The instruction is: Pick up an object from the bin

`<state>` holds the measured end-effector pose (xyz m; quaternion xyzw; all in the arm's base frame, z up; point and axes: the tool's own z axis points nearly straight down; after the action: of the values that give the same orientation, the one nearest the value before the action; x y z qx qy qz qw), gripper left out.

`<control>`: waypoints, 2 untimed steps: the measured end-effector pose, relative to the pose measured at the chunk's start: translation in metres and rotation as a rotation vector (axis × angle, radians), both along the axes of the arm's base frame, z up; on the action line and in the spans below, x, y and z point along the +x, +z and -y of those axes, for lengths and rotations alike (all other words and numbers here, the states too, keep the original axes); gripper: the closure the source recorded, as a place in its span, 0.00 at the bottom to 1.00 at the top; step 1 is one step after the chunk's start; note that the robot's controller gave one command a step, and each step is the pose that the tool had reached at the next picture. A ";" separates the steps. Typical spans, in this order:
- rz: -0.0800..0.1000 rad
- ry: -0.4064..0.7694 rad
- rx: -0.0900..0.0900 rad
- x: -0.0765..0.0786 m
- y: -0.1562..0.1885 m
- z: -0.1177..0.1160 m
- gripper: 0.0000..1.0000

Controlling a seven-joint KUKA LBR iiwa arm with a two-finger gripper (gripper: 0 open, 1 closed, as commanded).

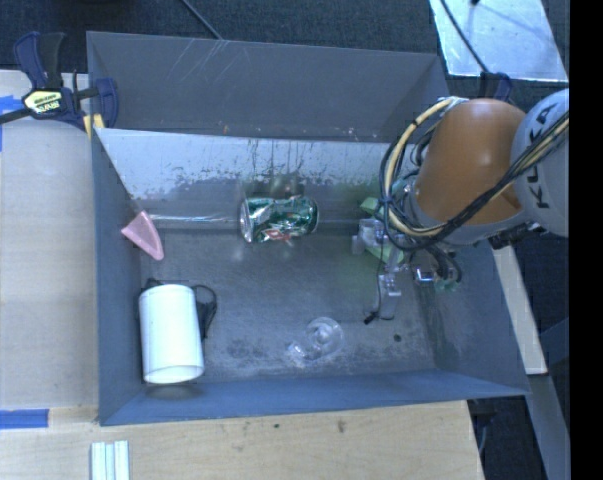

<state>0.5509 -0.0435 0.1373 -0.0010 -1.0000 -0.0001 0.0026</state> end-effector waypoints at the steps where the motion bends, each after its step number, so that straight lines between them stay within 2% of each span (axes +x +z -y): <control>1: 0.002 0.000 0.000 0.000 0.002 0.000 0.00; 2: 0.006 -0.001 -0.001 0.003 0.002 -0.026 0.00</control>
Offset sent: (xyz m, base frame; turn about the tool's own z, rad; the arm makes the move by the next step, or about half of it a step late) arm 0.0024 0.0383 0.0008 -0.0015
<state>0.5536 -0.0171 0.1394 -0.0013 -1.0000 0.0002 -0.0005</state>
